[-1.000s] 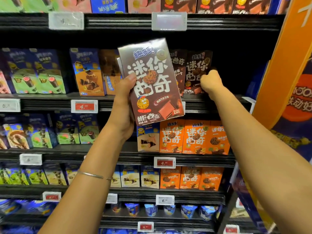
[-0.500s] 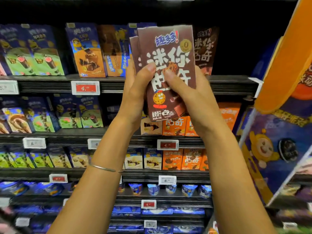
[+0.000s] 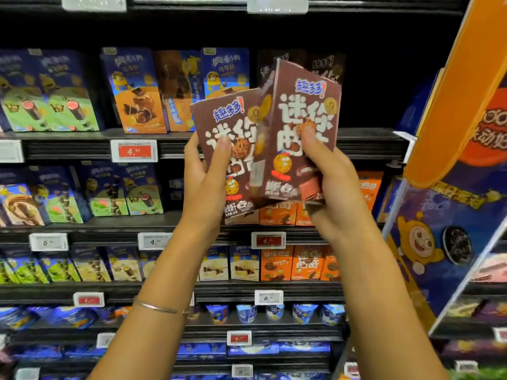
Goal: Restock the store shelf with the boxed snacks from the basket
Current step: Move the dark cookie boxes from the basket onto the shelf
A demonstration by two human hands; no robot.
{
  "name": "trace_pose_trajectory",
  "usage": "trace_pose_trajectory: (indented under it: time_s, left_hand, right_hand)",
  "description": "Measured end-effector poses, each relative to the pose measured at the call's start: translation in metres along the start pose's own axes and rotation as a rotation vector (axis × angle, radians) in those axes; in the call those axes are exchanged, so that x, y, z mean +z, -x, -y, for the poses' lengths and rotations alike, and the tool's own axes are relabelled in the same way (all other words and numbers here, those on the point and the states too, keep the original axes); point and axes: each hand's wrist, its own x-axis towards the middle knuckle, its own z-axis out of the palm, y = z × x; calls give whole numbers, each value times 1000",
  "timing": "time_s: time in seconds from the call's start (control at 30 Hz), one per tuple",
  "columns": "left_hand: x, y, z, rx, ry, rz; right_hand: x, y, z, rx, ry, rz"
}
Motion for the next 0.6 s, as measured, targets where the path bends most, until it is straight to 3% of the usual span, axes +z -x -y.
trace_pose_trajectory:
  time_s: [0.3,0.6]
  left_hand:
    - [-8,-24,-11,20,-15,34]
    - [-7,-29,-19,49,66,53]
  right_hand:
    - [-54,-90,20,-212,372,-360]
    - [-68,-148,25,-264,811,-397]
